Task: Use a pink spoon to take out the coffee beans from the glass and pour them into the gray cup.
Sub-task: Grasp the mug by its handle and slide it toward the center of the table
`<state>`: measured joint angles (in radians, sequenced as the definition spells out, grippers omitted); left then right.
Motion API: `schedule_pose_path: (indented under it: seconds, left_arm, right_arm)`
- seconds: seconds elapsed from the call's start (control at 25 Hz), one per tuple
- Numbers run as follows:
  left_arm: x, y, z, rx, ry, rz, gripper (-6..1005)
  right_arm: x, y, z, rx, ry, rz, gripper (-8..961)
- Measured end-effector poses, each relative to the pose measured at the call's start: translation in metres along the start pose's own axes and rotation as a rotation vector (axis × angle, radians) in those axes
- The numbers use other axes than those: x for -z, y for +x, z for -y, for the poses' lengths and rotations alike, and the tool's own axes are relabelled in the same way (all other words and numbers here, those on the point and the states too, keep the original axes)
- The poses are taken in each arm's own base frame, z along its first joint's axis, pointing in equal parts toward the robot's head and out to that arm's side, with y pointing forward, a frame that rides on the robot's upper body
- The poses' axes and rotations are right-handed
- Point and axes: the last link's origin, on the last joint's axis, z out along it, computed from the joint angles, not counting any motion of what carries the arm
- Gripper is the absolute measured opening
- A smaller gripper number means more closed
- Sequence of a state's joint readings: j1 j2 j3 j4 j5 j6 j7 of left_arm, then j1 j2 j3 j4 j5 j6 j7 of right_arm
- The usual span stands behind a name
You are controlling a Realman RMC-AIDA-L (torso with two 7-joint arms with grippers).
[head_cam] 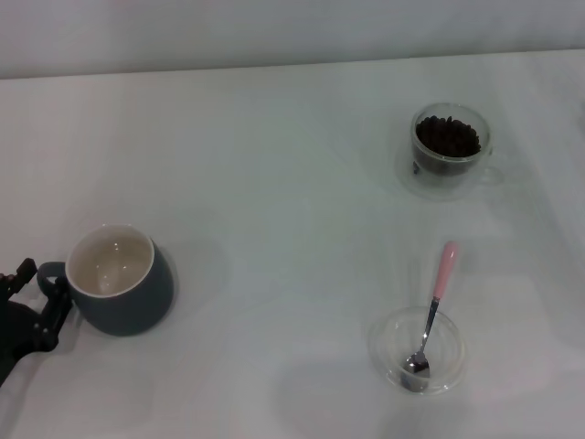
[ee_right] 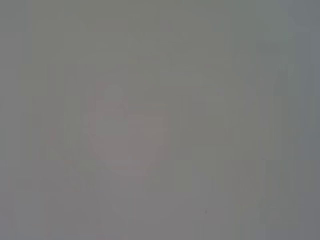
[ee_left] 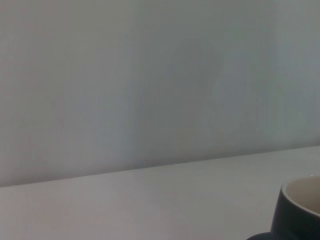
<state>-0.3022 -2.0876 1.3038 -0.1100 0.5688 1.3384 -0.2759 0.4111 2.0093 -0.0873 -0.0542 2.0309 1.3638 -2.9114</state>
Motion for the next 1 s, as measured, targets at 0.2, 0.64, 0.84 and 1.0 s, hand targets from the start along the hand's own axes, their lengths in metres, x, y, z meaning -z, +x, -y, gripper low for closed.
schedule_pose_path:
  seconds: [0.2, 0.64, 0.84, 1.0]
  left_arm:
    - [-0.001, 0.001, -0.001, -0.004, -0.010, -0.001, 455]
    - [-0.005, 0.004, -0.005, -0.021, -0.046, -0.013, 189]
    - [-0.018, 0.013, -0.013, -0.062, -0.137, -0.034, 161]
    - [-0.030, 0.020, -0.018, -0.066, -0.196, -0.045, 139]
  right_arm:
    - [0.001, 0.000, 0.001, -0.011, 0.003, -0.002, 870]
    - [0.002, 0.001, 0.001, -0.019, 0.009, -0.004, 871]
    - [0.002, 0.002, -0.001, -0.024, 0.009, -0.007, 871]
    - [0.003, 0.002, -0.002, -0.028, 0.007, -0.007, 871]
